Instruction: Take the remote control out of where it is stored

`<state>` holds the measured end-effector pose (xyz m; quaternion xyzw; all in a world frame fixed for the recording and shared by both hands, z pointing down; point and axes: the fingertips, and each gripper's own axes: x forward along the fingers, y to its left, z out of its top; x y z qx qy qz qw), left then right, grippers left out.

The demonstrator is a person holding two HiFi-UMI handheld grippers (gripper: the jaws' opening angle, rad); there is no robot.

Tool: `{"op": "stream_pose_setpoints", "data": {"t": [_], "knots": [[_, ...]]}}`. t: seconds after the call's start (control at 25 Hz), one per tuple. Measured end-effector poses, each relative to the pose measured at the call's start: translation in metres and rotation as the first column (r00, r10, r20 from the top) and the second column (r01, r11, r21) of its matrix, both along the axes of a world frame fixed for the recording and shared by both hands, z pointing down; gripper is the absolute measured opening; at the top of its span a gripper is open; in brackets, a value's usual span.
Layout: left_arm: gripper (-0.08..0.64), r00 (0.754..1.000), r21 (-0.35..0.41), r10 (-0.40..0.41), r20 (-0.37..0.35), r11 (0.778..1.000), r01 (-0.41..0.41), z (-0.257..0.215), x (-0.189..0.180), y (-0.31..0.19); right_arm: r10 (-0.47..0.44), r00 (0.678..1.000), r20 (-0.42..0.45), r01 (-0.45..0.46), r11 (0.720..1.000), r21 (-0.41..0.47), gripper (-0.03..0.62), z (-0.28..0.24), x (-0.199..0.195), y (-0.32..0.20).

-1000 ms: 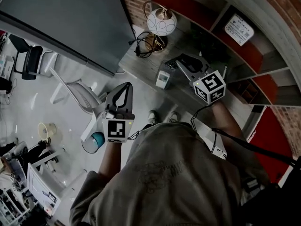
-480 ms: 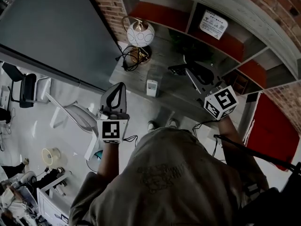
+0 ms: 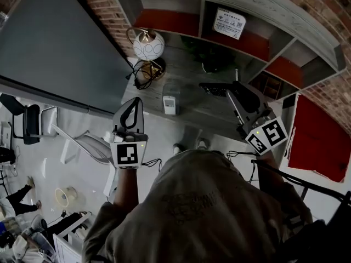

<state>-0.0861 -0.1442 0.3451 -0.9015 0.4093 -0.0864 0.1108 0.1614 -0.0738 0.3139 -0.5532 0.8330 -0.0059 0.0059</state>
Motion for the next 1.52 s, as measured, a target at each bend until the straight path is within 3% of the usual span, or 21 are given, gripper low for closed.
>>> {"op": "stream_pose_setpoints", "data": {"t": [0.52, 0.88, 1.08, 1.32, 1.52], "knots": [[0.011, 1.000, -0.005, 0.024, 0.000, 1.000, -0.024, -0.001, 0.008, 0.009, 0.012, 1.000, 0.003, -0.011, 0.999, -0.049, 0.112, 0.013, -0.002, 0.023], [0.011, 0.999, -0.011, 0.006, 0.054, 1.000, -0.006, 0.007, -0.005, 0.013, -0.003, 1.000, 0.003, 0.003, 0.997, -0.074, 0.112, 0.020, -0.006, 0.020], [0.011, 0.998, -0.019, -0.006, 0.056, 1.000, 0.007, 0.011, -0.010, 0.013, -0.022, 0.995, 0.102, 0.035, 0.991, -0.126, 0.112, 0.032, -0.010, 0.011], [0.011, 1.000, -0.034, -0.023, 0.016, 0.999, 0.024, 0.011, -0.012, 0.015, -0.048, 0.994, 0.097, 0.070, 0.970, -0.234, 0.112, 0.081, -0.019, -0.009], [0.011, 0.999, -0.052, -0.037, 0.030, 0.998, 0.039, 0.017, -0.018, 0.016, -0.035, 0.979, 0.201, 0.109, 0.923, -0.370, 0.112, 0.150, -0.022, -0.031]]}}
